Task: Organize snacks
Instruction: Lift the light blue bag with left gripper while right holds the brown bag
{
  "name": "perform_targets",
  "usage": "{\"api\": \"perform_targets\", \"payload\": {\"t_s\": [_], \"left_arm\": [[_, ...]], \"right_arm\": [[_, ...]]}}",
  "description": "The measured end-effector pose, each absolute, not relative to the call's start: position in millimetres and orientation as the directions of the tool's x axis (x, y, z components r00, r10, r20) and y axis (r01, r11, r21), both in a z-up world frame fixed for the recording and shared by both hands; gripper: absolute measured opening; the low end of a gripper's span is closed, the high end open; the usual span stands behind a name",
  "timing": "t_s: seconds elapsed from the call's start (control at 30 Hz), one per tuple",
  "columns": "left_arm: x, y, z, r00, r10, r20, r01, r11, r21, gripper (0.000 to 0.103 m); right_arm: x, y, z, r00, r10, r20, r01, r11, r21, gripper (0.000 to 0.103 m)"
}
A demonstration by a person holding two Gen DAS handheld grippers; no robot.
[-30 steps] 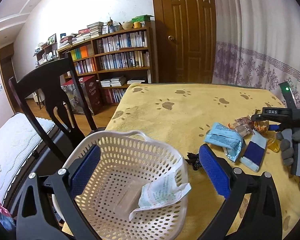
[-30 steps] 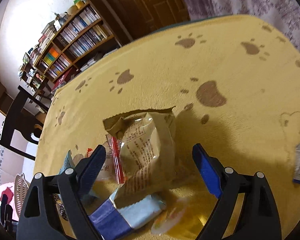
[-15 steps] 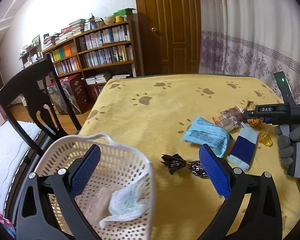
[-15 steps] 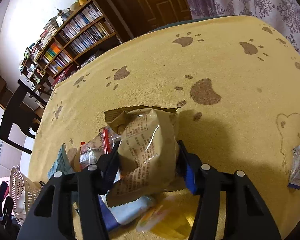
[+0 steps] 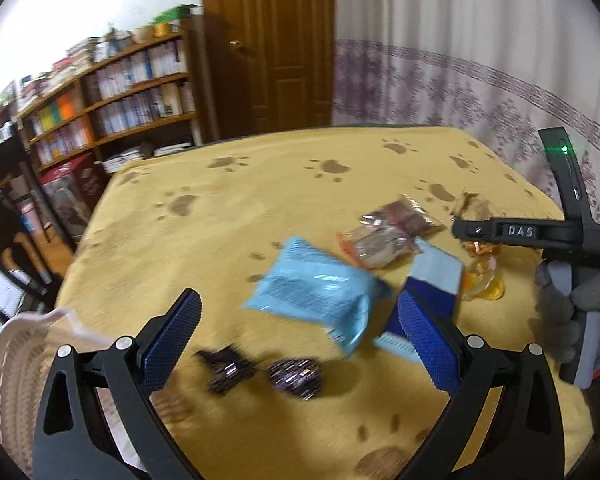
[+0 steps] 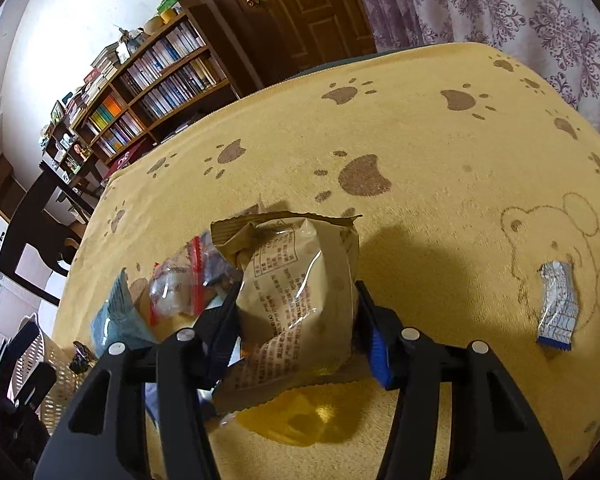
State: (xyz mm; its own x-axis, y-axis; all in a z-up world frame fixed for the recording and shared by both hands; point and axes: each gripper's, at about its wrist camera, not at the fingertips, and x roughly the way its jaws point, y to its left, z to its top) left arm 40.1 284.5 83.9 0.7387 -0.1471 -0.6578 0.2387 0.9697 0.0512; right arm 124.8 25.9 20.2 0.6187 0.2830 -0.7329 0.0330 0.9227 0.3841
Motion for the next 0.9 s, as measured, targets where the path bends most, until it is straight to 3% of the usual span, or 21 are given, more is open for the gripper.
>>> {"api": "perform_targets", "payload": {"t_s": [0.3, 0.63, 0.73, 0.9], "left_arm": [[87, 253, 55, 0.66, -0.176, -0.731, 0.343, 0.936, 0.084, 0.1], [116, 251, 18, 0.585, -0.081, -0.807, 0.289, 0.95, 0.115, 0.1], [119, 260, 15, 0.576, -0.11, -0.81, 0.265, 0.963, 0.057, 0.1], [118, 267, 16, 0.584, -0.118, -0.803, 0.241, 0.97, 0.033, 0.089]], "right_arm": [[122, 23, 13, 0.636, 0.315, -0.704, 0.003, 0.912, 0.411, 0.055], [124, 22, 11, 0.633, 0.334, -0.699, -0.01, 0.906, 0.424, 0.056], [124, 22, 11, 0.633, 0.333, -0.699, -0.011, 0.906, 0.422, 0.056], [123, 22, 11, 0.636, 0.327, -0.699, -0.015, 0.911, 0.412, 0.056]]}}
